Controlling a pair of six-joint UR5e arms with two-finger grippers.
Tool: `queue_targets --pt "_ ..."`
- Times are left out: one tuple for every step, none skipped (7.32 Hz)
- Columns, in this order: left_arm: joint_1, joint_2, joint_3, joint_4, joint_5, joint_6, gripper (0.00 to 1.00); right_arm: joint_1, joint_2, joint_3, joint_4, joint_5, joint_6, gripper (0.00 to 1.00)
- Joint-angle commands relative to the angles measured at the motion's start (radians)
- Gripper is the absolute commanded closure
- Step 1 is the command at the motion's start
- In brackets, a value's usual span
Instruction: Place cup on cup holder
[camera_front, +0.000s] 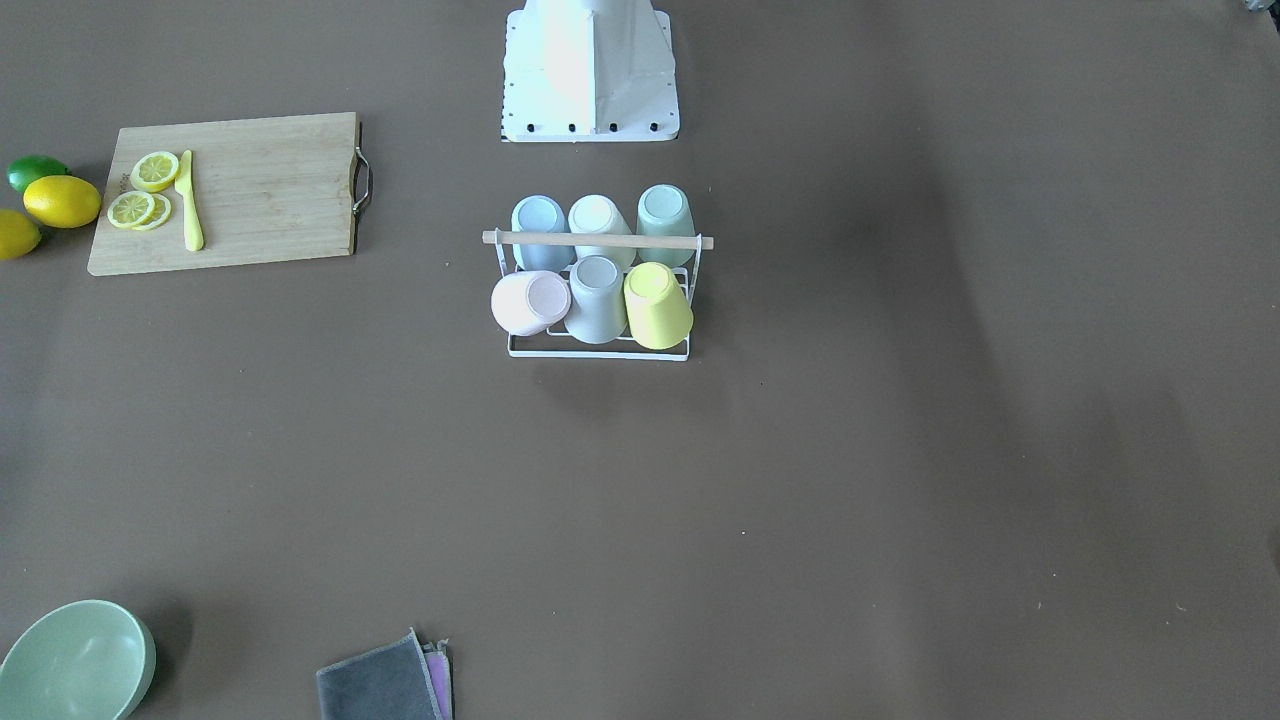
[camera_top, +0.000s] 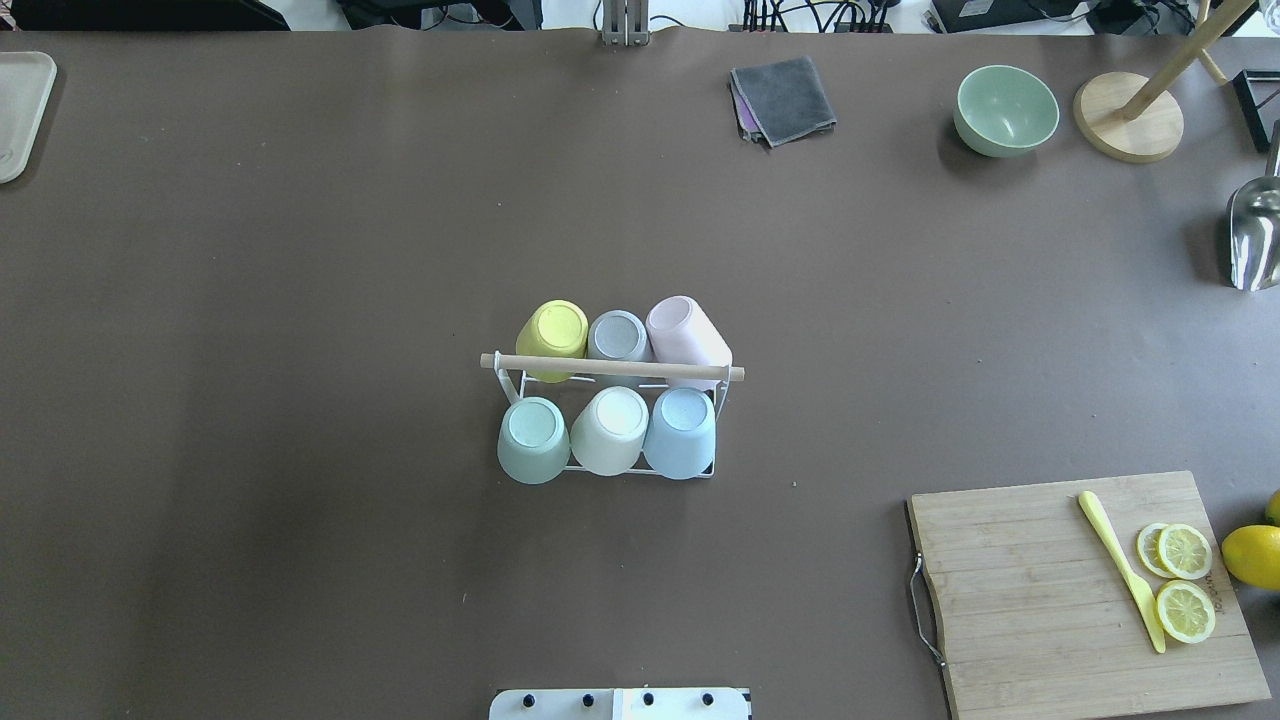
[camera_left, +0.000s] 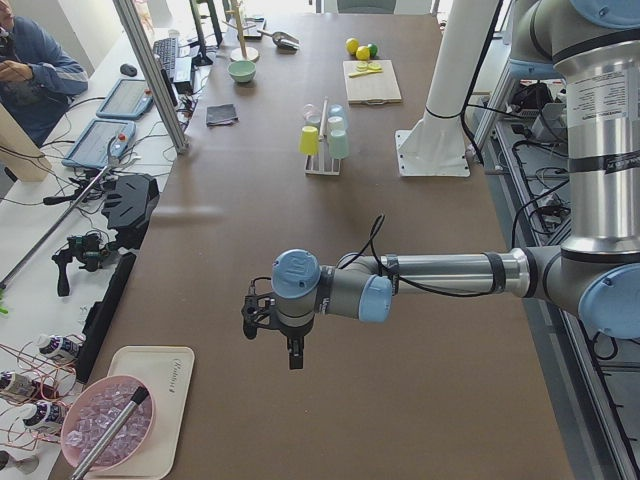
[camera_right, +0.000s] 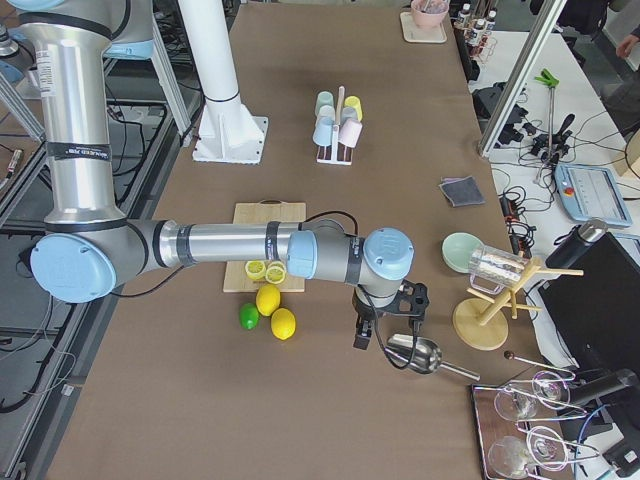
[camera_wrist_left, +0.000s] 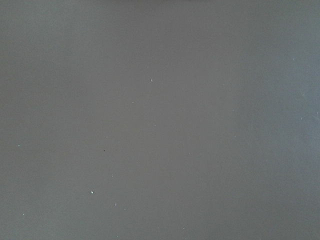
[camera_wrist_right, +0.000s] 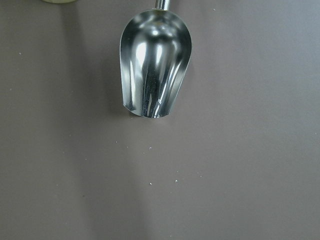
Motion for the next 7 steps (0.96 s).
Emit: queue_targets --pt "0.000 0.001 0.001 0.002 0.000 0.017 0.02 -0.001 0.002 -0.002 0.000 0.000 0.001 0.00" --pt "0.000 0.004 0.007 0.002 0.006 0.019 0.02 -0.001 0.002 -0.002 0.000 0.000 0.001 0.00" --pt "0.000 0.004 0.008 0.002 0.008 0.019 0.02 -0.001 0.002 -0.002 0.000 0.000 0.001 0.00" --pt "0.000 0.002 0.010 0.002 0.008 0.017 0.02 -0.001 0.002 -0.002 0.000 -0.003 0.001 0.00" --pt "-0.002 0.004 0.010 0.002 0.006 0.017 0.02 -0.001 0.004 -0.002 0.000 -0.005 0.001 0.00" --pt "-0.002 0.005 0.001 0.002 0.006 0.017 0.02 -0.001 0.004 -0.002 0.000 -0.006 0.001 0.00" --pt "-0.002 0.004 0.005 0.002 0.006 0.017 0.02 -0.004 0.004 -0.004 0.000 -0.006 0.001 0.00"
